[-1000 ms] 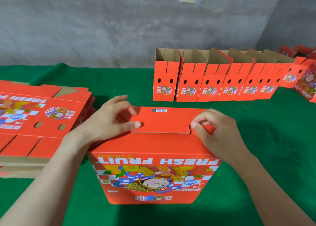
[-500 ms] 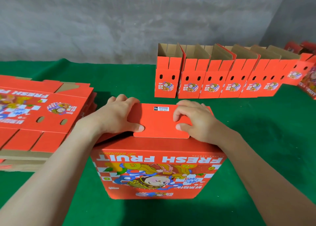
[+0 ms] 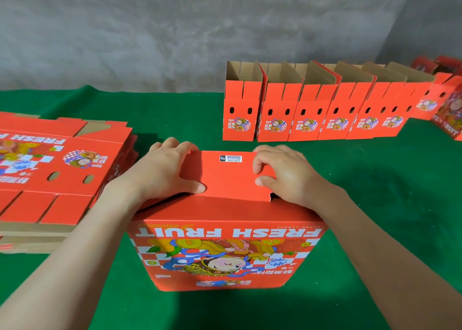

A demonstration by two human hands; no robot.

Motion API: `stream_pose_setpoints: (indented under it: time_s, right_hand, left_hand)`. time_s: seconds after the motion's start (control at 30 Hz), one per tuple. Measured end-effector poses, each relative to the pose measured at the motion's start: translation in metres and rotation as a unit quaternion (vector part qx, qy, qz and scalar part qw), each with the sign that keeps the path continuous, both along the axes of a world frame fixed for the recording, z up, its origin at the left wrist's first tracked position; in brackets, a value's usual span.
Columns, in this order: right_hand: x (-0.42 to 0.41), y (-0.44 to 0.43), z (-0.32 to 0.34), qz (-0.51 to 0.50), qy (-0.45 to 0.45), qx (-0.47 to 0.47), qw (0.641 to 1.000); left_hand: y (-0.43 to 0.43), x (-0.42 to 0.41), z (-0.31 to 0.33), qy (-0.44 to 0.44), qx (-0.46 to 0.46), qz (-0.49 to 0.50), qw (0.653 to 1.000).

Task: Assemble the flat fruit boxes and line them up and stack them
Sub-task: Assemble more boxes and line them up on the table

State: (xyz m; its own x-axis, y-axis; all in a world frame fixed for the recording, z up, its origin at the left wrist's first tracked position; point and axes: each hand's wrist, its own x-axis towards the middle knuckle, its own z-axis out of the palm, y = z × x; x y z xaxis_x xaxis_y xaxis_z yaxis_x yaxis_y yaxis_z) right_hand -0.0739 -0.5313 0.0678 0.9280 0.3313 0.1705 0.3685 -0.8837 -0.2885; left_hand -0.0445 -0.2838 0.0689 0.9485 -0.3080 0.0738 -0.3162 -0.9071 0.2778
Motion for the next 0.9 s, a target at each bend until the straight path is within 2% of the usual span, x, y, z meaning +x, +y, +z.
stream_pose_setpoints:
  time_s: [0.27, 0.37, 0.53, 0.67, 0.8, 0.9]
  right_hand:
    - [0.005, -0.002, -0.004, -0.014, -0.001, -0.06, 0.998]
    - [0.005, -0.006, -0.004, -0.018, 0.014, -0.047, 0.999]
    - [0.007, -0.014, 0.005, 0.004, 0.058, 0.041, 0.997]
    - [0.007, -0.016, 0.007, 0.021, 0.076, 0.028, 0.997]
    - [0.01, -0.014, 0.004, 0.007, 0.051, 0.004, 0.999]
    - [0.011, -0.018, 0.002, 0.016, 0.054, 0.03, 0.998]
  left_hand:
    - [-0.004, 0.0, -0.001, -0.005, 0.017, 0.019, 1.0]
    - [-0.003, 0.002, 0.001, -0.003, 0.004, 0.016, 1.0]
    - [0.001, 0.002, 0.003, 0.023, -0.03, 0.013, 0.999]
    - [-0.002, 0.001, 0.001, 0.017, 0.003, 0.027, 0.999]
    - [-0.008, 0.002, 0.003, 0.01, 0.013, 0.036, 0.999]
    - [-0.006, 0.002, 0.003, 0.018, 0.014, 0.028, 0.999]
